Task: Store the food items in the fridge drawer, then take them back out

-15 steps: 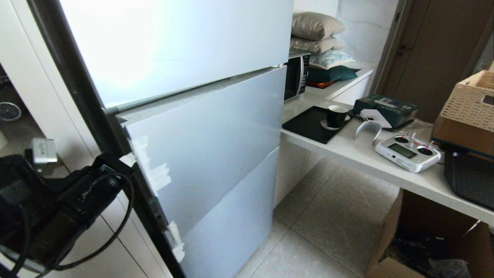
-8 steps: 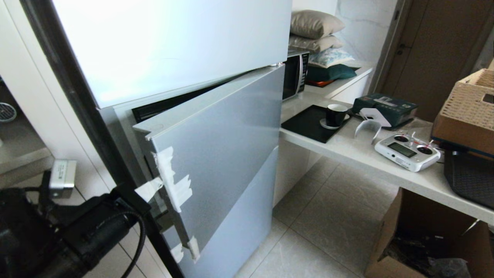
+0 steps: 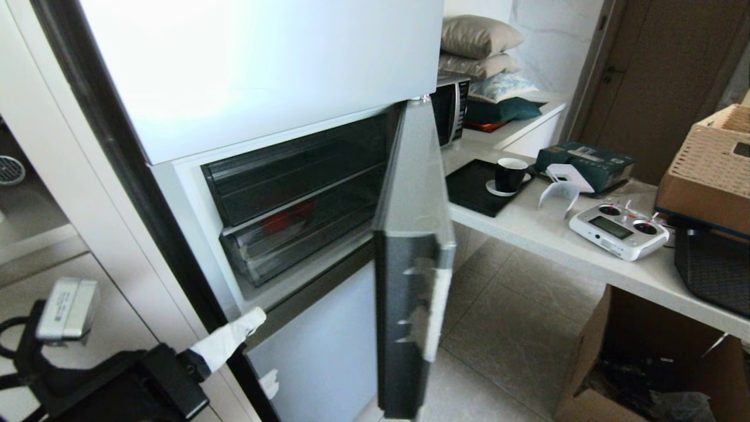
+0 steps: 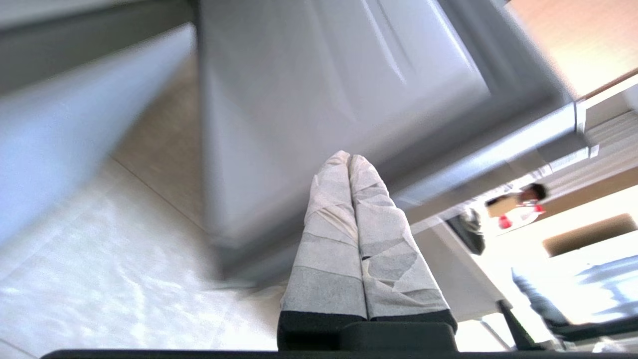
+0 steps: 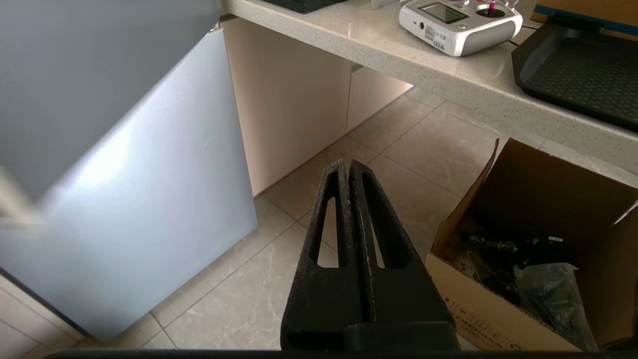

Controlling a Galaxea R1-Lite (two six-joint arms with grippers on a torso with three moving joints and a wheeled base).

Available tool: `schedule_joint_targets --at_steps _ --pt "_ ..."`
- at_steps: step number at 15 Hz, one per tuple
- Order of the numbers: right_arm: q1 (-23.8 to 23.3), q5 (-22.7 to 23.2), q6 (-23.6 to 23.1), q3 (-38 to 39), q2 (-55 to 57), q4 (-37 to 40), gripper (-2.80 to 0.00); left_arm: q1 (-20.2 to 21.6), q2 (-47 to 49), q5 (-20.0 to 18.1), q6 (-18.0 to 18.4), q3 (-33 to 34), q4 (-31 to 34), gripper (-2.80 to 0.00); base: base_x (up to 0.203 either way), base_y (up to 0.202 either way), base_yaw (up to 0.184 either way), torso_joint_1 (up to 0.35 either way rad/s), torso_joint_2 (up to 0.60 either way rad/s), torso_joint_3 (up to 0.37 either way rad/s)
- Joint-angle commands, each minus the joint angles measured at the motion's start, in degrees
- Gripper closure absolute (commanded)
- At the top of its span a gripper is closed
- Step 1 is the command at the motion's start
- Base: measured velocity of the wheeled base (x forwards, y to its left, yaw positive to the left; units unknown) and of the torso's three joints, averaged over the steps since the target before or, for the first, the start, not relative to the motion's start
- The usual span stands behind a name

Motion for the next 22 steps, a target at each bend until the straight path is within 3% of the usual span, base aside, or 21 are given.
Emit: schedule_joint_targets --at_steps 1,3,5,6,8,10,11,14,17,18,20,22 --pt "0.0 -0.01 -0.02 0.01 0.0 0.01 0.0 0.01 -6.22 0.99 3.36 -1.07 1.98 0.0 0.0 0.0 0.0 0.0 0.0 0.0" --pt "0.0 -0.01 -0.02 0.01 0.0 0.01 0.0 0.18 -13.78 3.58 12.94 -6.57 11.46 0.0 0.0 0.0 0.0 0.0 0.0 0.0" --pt "0.0 -0.01 -0.02 0.01 0.09 0.01 0.0 2.39 -20.9 5.47 21.07 -15.51 25.83 0.0 0.0 0.0 0.0 0.0 0.0 0.0" --pt "0.0 -0.01 0.06 0.01 0.0 0.01 0.0 6.56 -23.22 5.83 24.15 -17.9 30.02 0.0 0.0 0.0 0.0 0.0 0.0 0.0" --pt "0.0 -0.01 -0.02 0.01 0.06 0.01 0.0 18.8 -26.98 6.14 29.28 -18.0 33.81 0.0 0.0 0.0 0.0 0.0 0.0 0.0" --pt "0.0 -0.01 -0.02 0.01 0.0 0.1 0.0 32.04 -32.77 5.6 32.83 -14.37 35.93 0.0 0.0 0.0 0.0 0.0 0.0 0.0" --pt "0.0 -0.01 -0.11 0.01 0.0 0.1 0.0 35.67 -36.7 4.53 34.36 -10.24 36.94 0.0 0.0 0.0 0.0 0.0 0.0 0.0" --pt "0.0 -0.01 -0.11 0.01 0.0 0.01 0.0 38.29 -51.64 -2.96 40.48 3.63 44.91 0.0 0.0 0.0 0.0 0.0 0.0 0.0" --pt "0.0 -0.01 -0.2 0.1 0.0 -0.07 0.0 41.19 -65.28 -9.75 44.96 4.24 68.63 0.0 0.0 0.0 0.0 0.0 0.0 0.0" --pt "0.0 -0.01 -0.2 0.1 0.0 -0.07 0.0 41.7 -68.52 -11.28 46.24 3.97 72.67 0.0 0.0 0.0 0.0 0.0 0.0 0.0" --pt "-0.08 -0.01 -0.11 0.1 0.0 -0.07 0.0 42.23 -70.12 -14.29 47.44 4.83 72.99 0.0 0.0 0.0 0.0 0.0 0.0 0.0" --pt "-0.02 -0.01 -0.17 0.1 0.0 -0.07 0.0 42.25 -70.12 -14.02 42.76 5.01 72.38 0.0 0.0 0.0 0.0 0.0 0.0 0.0"
